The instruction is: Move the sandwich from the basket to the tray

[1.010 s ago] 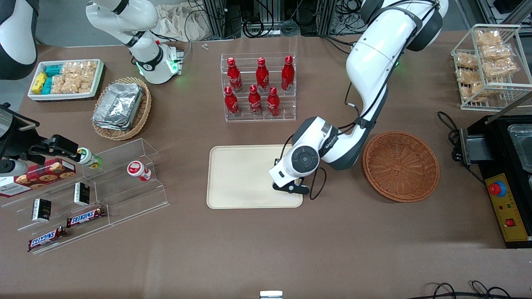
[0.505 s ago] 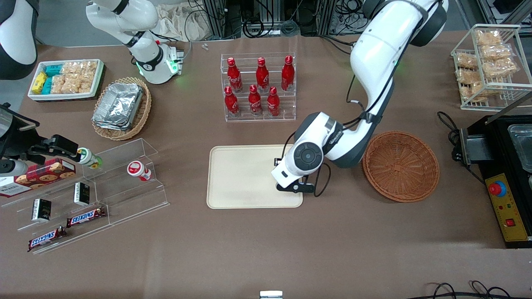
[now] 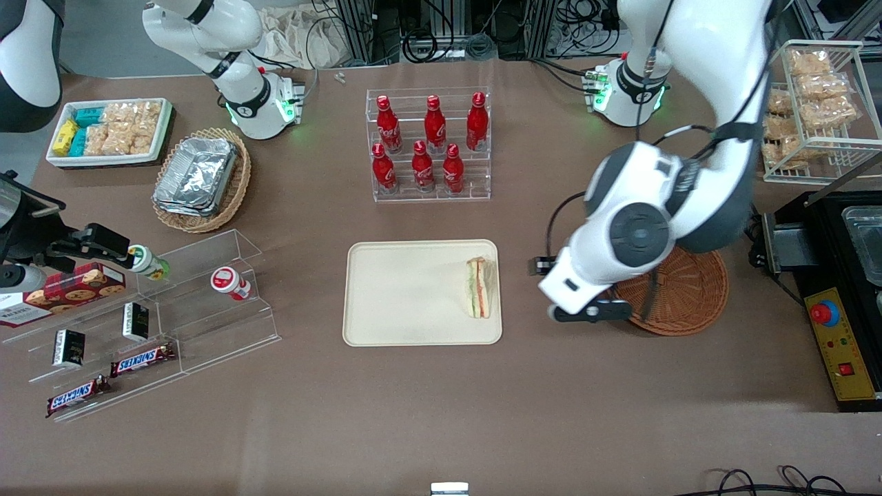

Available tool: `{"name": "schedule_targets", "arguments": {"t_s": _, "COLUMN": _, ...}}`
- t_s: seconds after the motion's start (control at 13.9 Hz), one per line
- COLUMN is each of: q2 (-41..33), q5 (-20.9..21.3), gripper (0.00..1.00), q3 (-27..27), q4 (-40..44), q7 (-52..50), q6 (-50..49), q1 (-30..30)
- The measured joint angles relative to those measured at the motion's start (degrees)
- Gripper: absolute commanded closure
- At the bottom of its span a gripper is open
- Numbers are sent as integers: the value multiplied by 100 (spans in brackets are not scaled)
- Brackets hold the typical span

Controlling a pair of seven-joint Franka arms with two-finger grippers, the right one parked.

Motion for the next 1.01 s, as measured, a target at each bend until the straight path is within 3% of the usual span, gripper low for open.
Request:
{"name": "schedule_targets", "arguments": {"t_s": 0.43, "q2": -722, "q5": 365, "gripper": 0, "q3": 20, "q4": -86, "q7": 1645, "q6": -611, "q1": 1134}}
{"name": "schedule_targets", "arguments": {"t_s": 0.58, "q2": -928, "q5": 572, "gripper": 0, "q3": 22, "q4": -107, "q7": 1838, "q6": -698, "q1": 1395}}
{"name": "schedule_targets", "arguments": {"t_s": 1.01, "q2": -1212, "q5": 587, "gripper": 0, "q3": 17, "q4": 222, "q7": 1866, "q6": -1071, "q1": 1873}}
